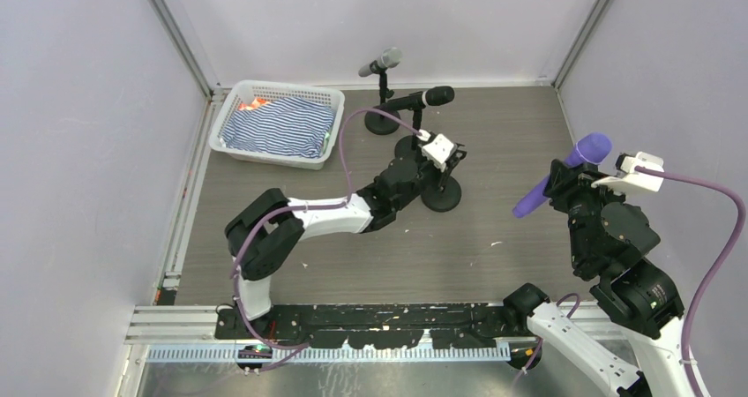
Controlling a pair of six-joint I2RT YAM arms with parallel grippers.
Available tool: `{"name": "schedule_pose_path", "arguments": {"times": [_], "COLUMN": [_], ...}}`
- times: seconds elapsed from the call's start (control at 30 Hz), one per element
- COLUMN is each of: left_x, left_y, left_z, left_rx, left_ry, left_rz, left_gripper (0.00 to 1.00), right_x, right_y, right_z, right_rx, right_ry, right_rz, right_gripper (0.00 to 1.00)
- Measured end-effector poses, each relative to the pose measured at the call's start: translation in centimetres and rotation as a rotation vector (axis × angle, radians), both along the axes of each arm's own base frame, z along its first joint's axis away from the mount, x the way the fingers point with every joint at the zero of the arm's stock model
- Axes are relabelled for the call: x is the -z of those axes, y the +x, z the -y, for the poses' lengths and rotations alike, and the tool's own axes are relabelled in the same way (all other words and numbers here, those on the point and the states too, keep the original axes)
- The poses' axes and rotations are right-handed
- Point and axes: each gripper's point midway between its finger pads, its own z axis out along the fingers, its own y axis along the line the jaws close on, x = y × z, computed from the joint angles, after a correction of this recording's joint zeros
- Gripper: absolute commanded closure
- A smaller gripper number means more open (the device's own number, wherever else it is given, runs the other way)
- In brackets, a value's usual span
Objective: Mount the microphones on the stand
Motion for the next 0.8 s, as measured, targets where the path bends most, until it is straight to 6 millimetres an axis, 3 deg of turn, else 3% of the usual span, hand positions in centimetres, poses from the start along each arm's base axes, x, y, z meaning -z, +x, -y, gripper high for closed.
{"name": "schedule_pose_path", "arguments": {"times": [0.1, 0.43, 0.7, 0.73, 0.8], "left_x": [0.2, 2.8, 3.0, 3.0, 3.0], "left_y": [-0.7, -0.7, 0.7, 1.1, 1.7], "left_z": [-1.6, -10.9, -16.8, -17.6, -19.1], "left_rx": [-0.061, -0.452, -0.733, -0.769, -0.829], "left_ry": [0.019, 0.107, 0.076, 0.070, 0.062], "left_rz": [-0.037, -0.109, -0.132, -0.138, -0.144], "left_gripper": [1.00, 1.00, 1.00, 0.96, 0.71], "right_x": [0.0, 0.4, 1.0, 1.0, 1.0], "right_y": [0.0, 0.6, 1.2, 1.2, 1.2], "right_z": [-0.1, -0.9, -1.7, -1.7, -1.8], "right_rx": [-0.006, -0.028, -0.051, -0.053, -0.053], "right_ry": [0.002, 0.005, 0.011, 0.012, 0.013], "right_rz": [0.001, -0.010, -0.029, -0.030, -0.029], "right_gripper": [0.96, 0.96, 0.96, 0.96, 0.96]}}
